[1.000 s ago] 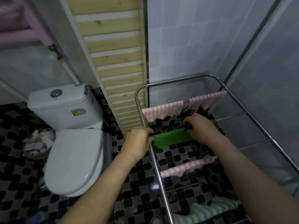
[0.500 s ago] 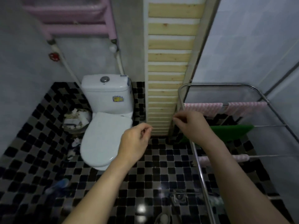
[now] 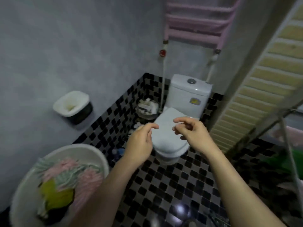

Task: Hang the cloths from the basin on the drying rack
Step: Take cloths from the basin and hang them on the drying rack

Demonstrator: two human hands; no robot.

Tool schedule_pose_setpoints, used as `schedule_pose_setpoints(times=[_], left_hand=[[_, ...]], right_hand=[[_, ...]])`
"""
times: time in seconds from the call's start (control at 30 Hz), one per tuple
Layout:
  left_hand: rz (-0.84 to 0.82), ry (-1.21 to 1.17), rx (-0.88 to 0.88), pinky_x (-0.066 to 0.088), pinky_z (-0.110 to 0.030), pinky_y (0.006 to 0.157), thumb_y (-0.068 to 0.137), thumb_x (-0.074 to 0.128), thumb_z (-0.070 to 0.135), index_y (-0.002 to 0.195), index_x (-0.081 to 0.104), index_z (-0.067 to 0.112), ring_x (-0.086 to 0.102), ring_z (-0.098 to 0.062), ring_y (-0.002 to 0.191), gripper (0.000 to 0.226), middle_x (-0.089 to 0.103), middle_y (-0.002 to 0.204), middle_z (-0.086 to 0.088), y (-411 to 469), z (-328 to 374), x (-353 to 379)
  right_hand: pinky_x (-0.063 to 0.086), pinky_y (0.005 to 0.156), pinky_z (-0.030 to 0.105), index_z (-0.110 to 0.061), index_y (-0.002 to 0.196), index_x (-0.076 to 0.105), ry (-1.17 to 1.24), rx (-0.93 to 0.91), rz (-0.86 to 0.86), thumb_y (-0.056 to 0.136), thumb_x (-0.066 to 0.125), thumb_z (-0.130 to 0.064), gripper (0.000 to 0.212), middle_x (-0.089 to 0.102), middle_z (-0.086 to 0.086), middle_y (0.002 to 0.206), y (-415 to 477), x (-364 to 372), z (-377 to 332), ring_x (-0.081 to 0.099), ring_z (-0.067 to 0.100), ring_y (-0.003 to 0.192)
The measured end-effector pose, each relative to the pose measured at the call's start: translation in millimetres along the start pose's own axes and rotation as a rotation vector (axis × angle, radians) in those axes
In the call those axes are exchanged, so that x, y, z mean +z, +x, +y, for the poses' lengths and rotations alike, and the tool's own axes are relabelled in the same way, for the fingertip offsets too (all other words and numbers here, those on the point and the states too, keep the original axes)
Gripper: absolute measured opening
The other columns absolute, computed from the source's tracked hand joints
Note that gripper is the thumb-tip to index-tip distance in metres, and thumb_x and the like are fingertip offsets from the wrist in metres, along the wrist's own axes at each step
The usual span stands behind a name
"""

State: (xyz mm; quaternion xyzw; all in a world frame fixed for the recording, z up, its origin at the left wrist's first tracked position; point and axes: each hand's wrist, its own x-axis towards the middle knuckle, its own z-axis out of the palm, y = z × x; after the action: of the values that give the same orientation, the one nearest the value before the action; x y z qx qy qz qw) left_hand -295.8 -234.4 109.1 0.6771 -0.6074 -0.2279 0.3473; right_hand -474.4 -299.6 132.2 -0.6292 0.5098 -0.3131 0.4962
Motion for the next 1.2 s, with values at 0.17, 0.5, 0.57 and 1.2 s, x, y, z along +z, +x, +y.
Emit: schedule_pose_setpoints(times=[0.17,0.5,0.57,1.2], left_hand=[[0.094,0.046,-0.295,0.039,-0.019,0.072,0.096,0.039,0.003,0.117,0.061,0.023,0.053,-0.011,0.091,0.037,0.052,0.105,0.006,-42,-78,-72],[0.089,-0.019,-0.785,0.04,-0.026,0.096,0.1,0.047,0.018,0.127,0.059,0.016,0.053,-0.018,0.117,0.03,0.058,0.132,-0.004,-115,-211,-119],[0.046,0.018,-0.894,0.027,-0.029,0.112,0.101,0.046,0.023,0.143,0.042,0.008,0.038,-0.024,0.136,0.045,0.041,0.15,-0.009,-119,-236,-119],[0.17,-0.084,-0.946,0.047,-0.038,0.095,0.096,0.059,0.02,0.129,0.058,0.011,0.057,-0.031,0.111,0.034,0.062,0.122,-0.013,-135,-341,-96]], right_hand=[[0.048,0.065,0.024,-0.014,0.105,0.067,0.007,0.021,-0.237,0.094,0.056,-0.009,0.016,0.069,0.018,0.083,7,114,-16,0.059,0.017,0.072],[0.049,0.071,0.029,-0.019,0.11,0.061,-0.129,0.09,-0.647,0.095,0.056,-0.014,0.016,0.063,-0.001,0.088,31,267,15,0.06,0.015,0.079],[0.051,0.077,0.034,-0.021,0.116,0.056,-0.172,0.095,-0.761,0.095,0.055,-0.014,0.022,0.06,0.0,0.099,39,294,26,0.059,0.016,0.085],[0.056,0.068,0.043,-0.01,0.097,0.06,-0.333,0.526,-0.55,0.09,0.063,-0.012,0.008,0.061,0.018,0.081,62,447,149,0.058,0.025,0.066]])
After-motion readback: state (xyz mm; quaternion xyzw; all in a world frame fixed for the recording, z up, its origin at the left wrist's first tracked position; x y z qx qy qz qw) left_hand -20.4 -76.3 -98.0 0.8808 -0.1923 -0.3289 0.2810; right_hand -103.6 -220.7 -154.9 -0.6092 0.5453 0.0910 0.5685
